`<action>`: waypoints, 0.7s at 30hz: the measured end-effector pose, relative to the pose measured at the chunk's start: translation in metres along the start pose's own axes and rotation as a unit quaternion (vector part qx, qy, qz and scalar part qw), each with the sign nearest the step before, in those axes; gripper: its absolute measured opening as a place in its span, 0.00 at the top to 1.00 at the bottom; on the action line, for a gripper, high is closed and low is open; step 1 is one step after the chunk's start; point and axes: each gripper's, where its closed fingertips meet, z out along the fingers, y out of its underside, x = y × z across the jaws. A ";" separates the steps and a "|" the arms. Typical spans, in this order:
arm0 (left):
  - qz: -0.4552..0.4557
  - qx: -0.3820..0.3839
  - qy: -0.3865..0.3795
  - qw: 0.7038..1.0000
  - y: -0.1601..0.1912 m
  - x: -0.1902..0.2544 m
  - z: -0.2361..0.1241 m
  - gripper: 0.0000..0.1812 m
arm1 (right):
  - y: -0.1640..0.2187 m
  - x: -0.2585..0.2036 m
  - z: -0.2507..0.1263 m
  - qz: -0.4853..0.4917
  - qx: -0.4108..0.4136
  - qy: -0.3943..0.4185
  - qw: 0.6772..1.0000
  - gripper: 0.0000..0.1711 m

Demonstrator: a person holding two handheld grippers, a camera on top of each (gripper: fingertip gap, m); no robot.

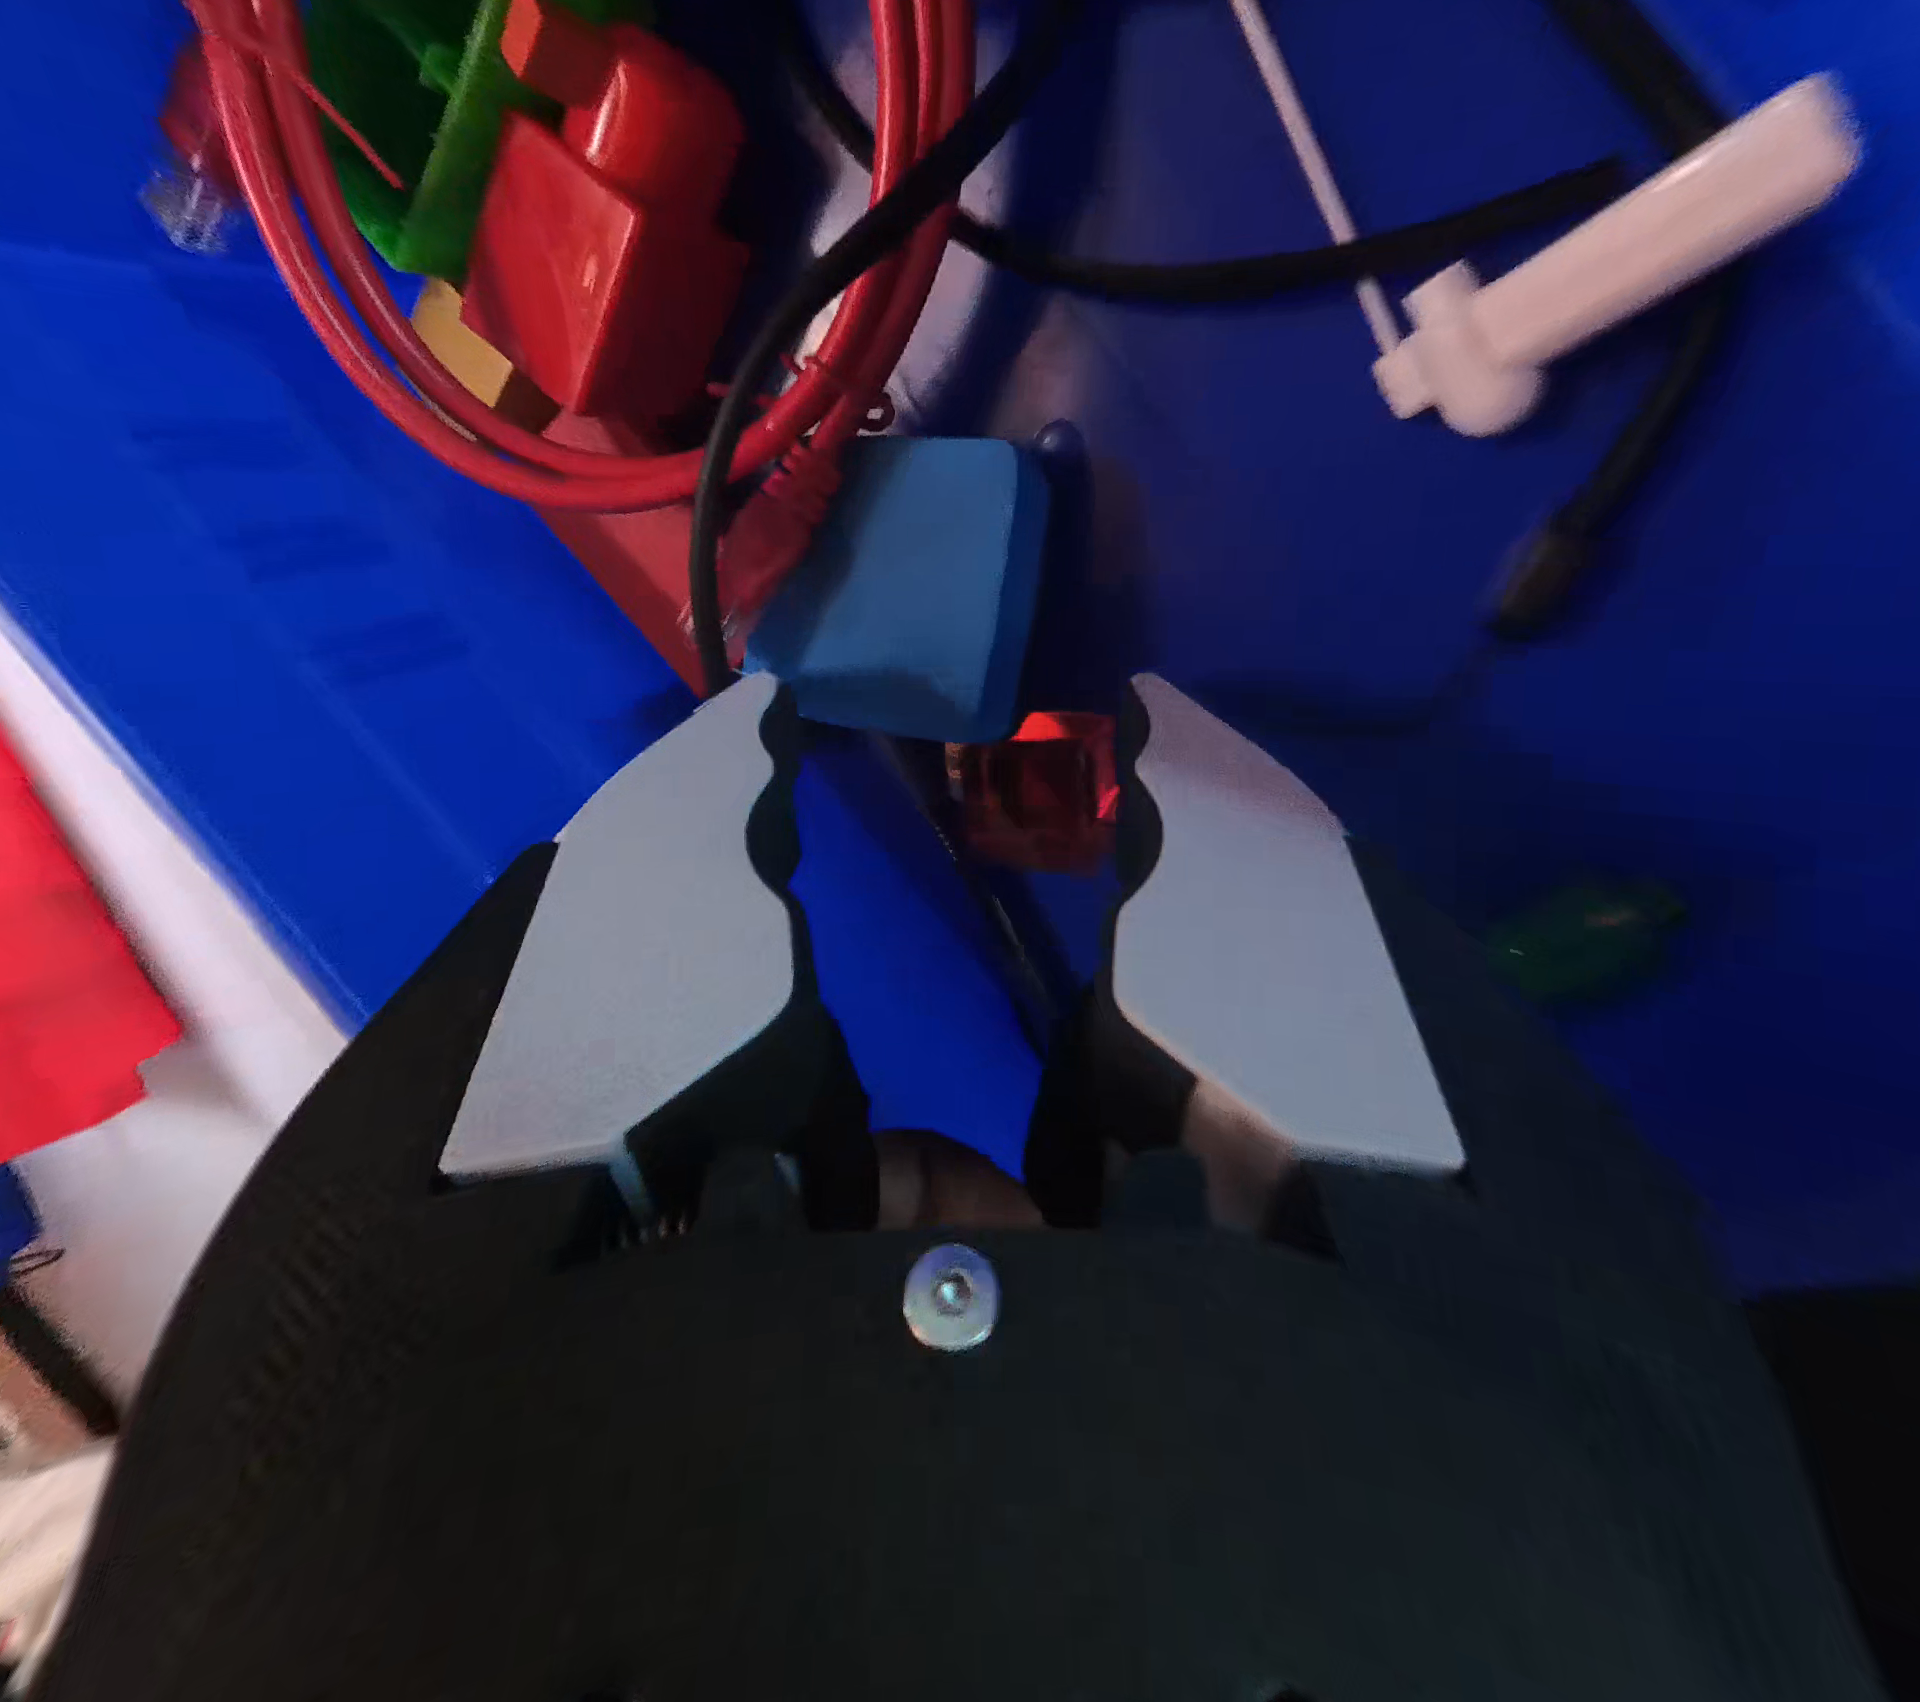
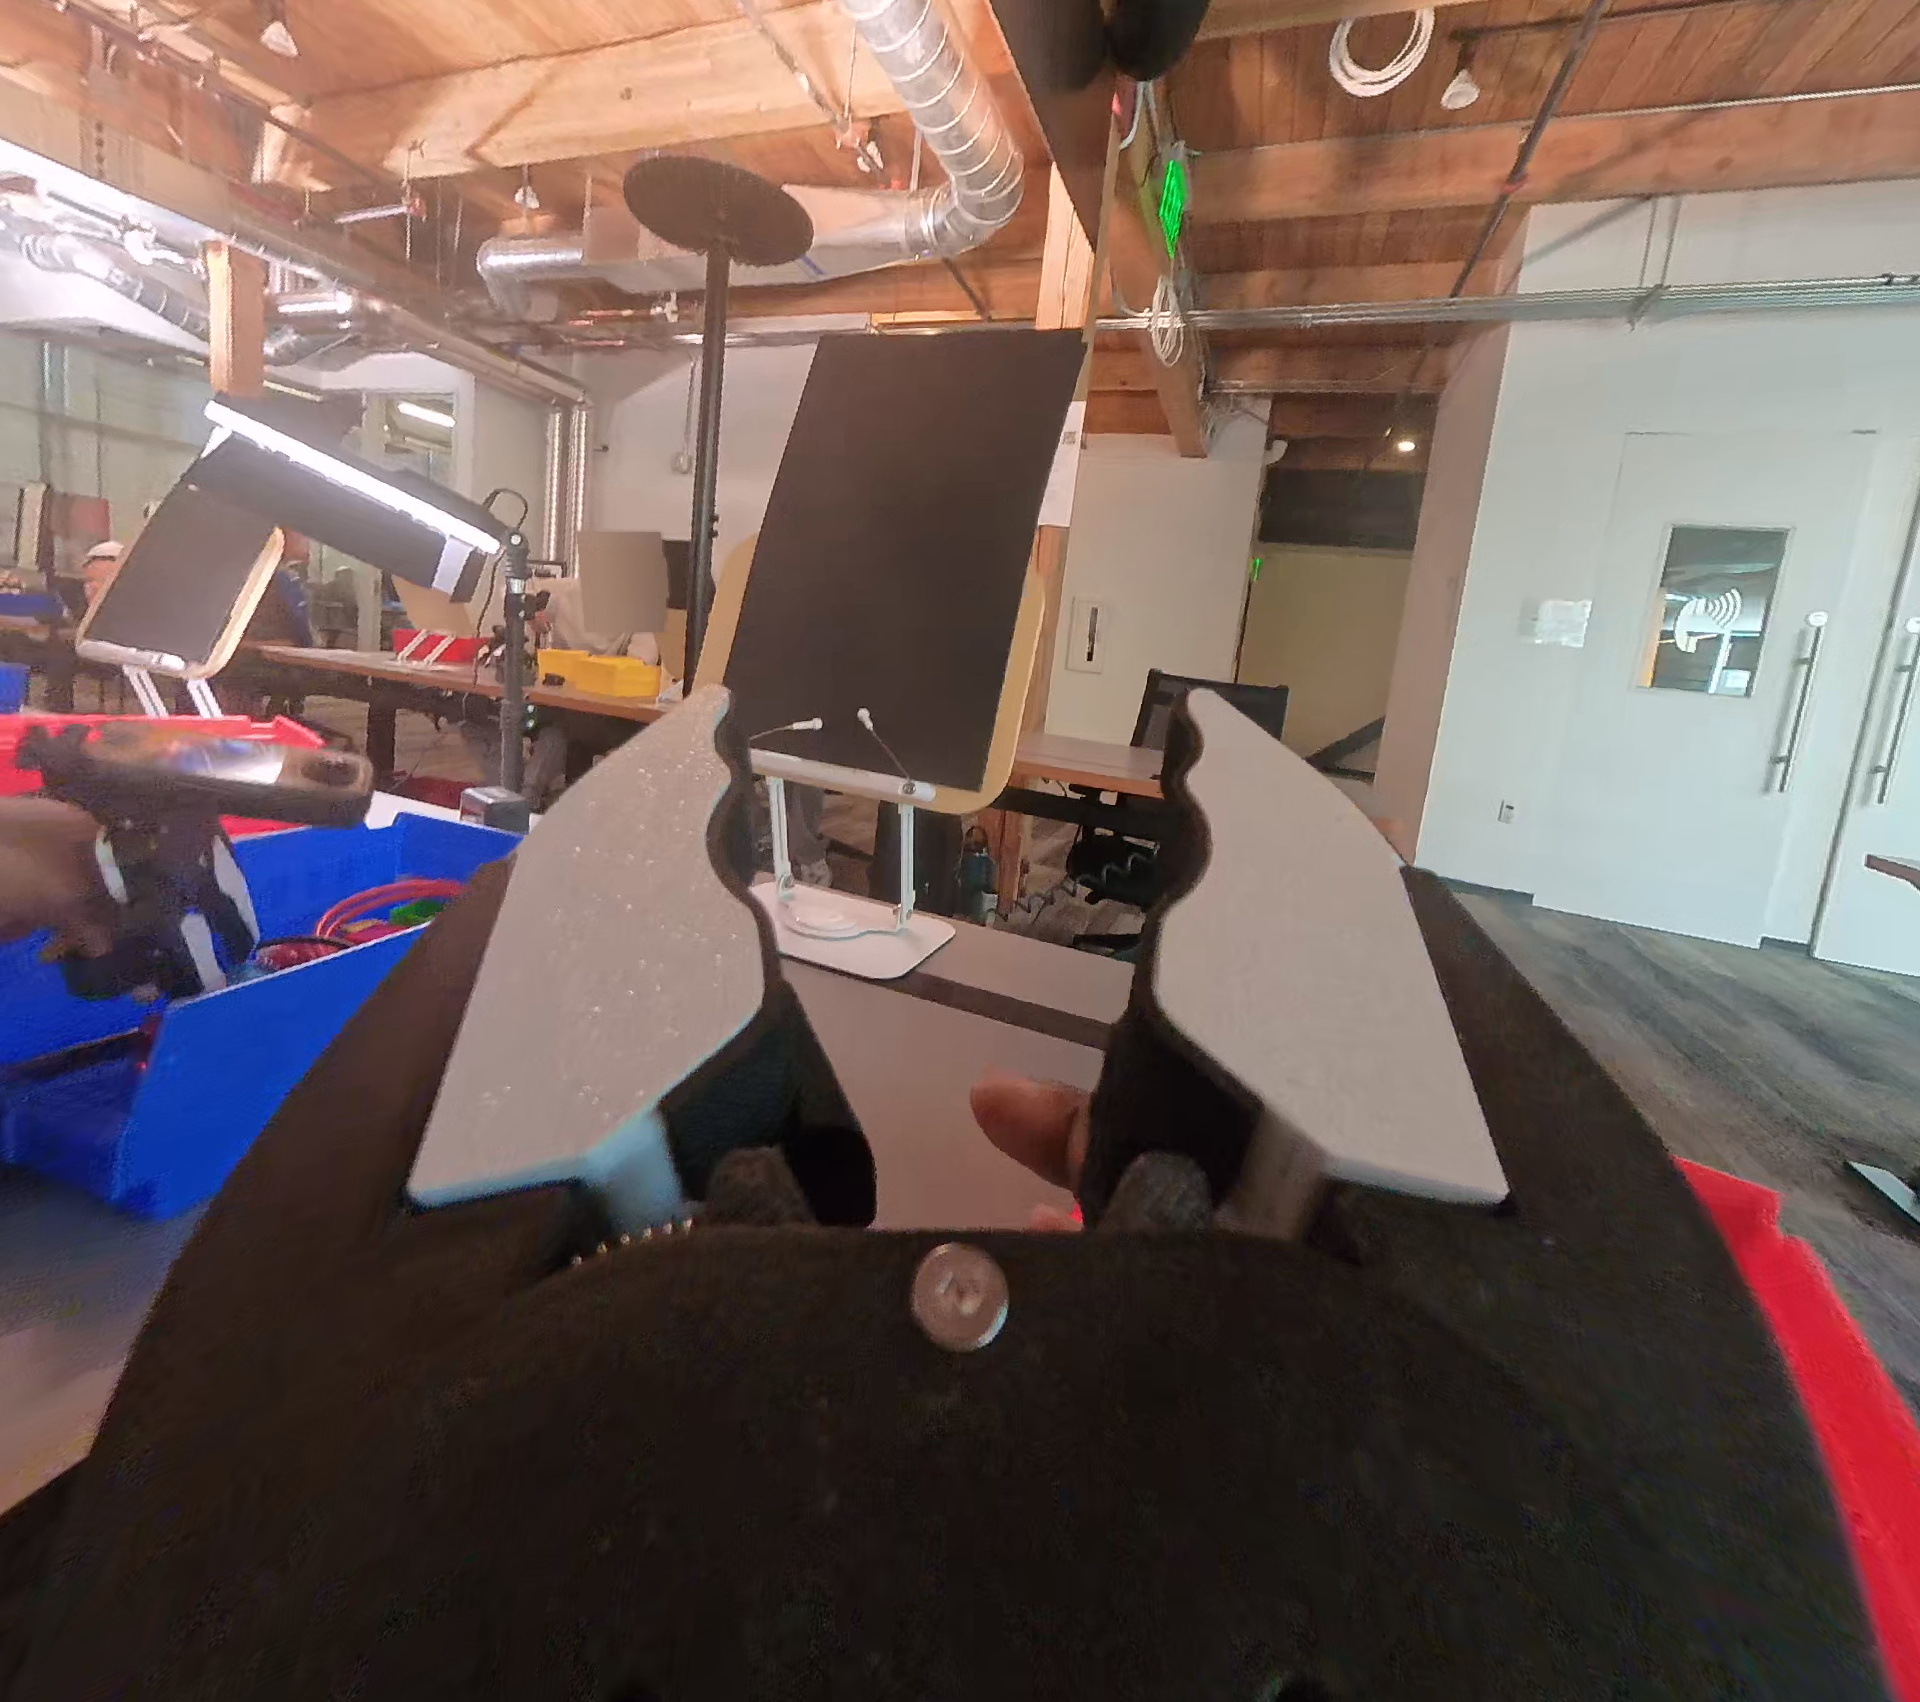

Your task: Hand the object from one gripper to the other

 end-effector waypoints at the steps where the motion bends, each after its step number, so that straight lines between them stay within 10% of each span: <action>1: 0.001 -0.007 -0.009 1.000 0.001 -0.003 0.003 0.67 | -0.001 0.001 0.000 0.002 0.003 0.002 1.000 0.56; 16: -0.009 0.139 0.062 0.988 -0.011 0.011 -0.046 0.84 | 0.005 -0.010 0.004 -0.011 -0.015 -0.016 1.000 0.58; 21: -0.045 0.407 0.223 0.885 -0.038 0.038 -0.135 0.83 | 0.005 -0.036 0.008 0.018 -0.019 -0.071 0.997 0.64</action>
